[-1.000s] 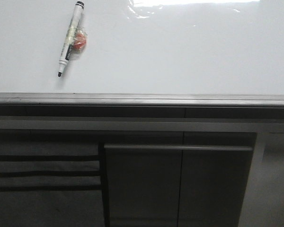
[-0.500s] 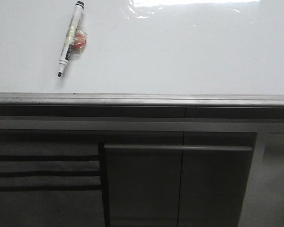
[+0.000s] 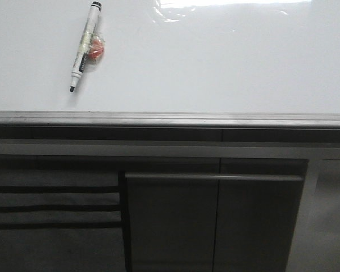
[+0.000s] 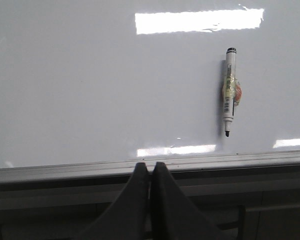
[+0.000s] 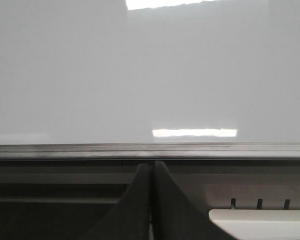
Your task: Write number 0 on whiteboard
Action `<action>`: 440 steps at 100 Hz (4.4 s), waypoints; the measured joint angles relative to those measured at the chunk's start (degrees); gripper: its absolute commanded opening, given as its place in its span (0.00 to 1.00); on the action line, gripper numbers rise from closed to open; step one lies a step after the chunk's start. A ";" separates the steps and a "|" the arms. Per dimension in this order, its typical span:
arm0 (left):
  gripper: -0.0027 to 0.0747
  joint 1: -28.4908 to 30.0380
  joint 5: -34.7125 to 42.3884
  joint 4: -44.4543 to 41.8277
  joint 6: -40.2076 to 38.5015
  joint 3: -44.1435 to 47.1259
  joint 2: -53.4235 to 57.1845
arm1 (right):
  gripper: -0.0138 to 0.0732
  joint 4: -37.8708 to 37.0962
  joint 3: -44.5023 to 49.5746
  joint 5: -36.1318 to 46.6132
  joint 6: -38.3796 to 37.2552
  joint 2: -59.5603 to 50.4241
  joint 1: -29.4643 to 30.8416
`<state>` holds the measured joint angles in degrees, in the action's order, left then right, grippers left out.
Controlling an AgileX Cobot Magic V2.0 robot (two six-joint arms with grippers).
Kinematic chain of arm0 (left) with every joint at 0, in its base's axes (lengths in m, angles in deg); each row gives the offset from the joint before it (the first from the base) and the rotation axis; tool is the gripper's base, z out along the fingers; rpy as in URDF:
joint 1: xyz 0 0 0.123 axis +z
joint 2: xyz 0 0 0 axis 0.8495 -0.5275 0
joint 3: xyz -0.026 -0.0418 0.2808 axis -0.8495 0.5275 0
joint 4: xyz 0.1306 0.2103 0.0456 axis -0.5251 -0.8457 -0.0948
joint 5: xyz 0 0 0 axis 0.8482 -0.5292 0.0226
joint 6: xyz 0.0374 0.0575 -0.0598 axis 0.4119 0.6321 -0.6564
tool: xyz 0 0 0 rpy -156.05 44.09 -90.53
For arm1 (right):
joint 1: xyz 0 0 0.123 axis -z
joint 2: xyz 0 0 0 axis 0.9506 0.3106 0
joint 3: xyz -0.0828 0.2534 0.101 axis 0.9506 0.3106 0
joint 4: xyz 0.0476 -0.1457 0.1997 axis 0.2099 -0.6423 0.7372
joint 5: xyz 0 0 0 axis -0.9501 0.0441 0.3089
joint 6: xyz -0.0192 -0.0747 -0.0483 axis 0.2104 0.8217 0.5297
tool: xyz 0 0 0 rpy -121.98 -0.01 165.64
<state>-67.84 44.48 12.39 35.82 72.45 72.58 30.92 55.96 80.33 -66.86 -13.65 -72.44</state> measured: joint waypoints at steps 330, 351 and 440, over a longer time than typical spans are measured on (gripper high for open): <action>0.20 -14.42 -7.77 8.25 5.35 -60.47 -91.85 | 0.54 2.09 -36.25 -35.25 -0.44 31.96 0.00; 0.18 -14.42 -7.65 8.14 5.44 -60.47 -92.10 | 0.54 2.09 -36.25 -35.25 -0.34 31.96 0.00; 0.02 -14.55 -28.31 -5.60 6.97 -62.05 -78.27 | 0.54 4.68 -43.67 -39.45 6.90 36.09 -0.36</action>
<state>-82.39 16.17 6.79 42.79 10.40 -5.69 35.61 12.30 40.88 -59.96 22.44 -72.81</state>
